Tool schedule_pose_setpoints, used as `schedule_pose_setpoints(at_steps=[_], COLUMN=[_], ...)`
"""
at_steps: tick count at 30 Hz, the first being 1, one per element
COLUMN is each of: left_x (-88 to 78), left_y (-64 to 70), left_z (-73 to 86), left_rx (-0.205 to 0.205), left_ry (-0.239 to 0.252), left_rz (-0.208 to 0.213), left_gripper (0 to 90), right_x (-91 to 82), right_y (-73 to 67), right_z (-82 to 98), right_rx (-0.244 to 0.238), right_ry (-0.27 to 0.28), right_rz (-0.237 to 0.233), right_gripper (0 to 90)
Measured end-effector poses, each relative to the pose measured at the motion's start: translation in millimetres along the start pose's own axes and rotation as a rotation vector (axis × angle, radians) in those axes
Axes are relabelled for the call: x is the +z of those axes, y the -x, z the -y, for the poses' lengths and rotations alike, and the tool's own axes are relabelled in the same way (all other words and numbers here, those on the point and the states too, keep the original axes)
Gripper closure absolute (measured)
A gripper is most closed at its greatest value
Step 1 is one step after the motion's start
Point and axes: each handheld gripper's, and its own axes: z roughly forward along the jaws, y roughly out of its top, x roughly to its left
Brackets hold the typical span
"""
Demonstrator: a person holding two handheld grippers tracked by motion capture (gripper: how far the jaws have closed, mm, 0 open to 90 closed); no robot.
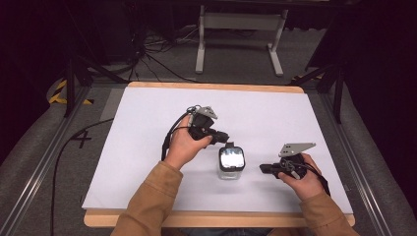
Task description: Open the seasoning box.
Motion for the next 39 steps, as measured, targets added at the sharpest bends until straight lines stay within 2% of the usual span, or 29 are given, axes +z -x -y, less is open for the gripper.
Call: schedule_pose_setpoints(at_steps=[4, 6, 19, 27, 39], left_x=[7.3, 12.0, 16.7, 17.1, 17.5], left_y=[-1.3, -1.6, -1.6, -0.8, -2.1], left_z=[-1.1, -0.7, 1.0, 0.8, 2.8], left_rx=[-0.005, -0.017, -0.026, -0.022, -0.006], left_ry=[0.004, -0.006, -0.008, -0.01, 0.004], left_rz=[0.006, 0.025, 0.005, -0.002, 0.002], left_gripper=[85.1, 86.9, 89.7, 89.7, 89.8], right_x=[-1.2, -2.2, -0.3, 2.3, 4.6], right_y=[1.1, 1.3, -1.8, -9.6, -29.3], right_z=[3.0, 3.5, 0.3, -5.3, -20.7], right_rx=[0.008, 0.017, 0.009, -0.023, -0.081], right_ry=[0.004, 0.007, 0.016, 0.03, 0.056], right_rz=[0.004, 0.001, -0.006, -0.011, -0.057], right_gripper=[90.0, 90.0, 90.0, 90.0, 90.0])
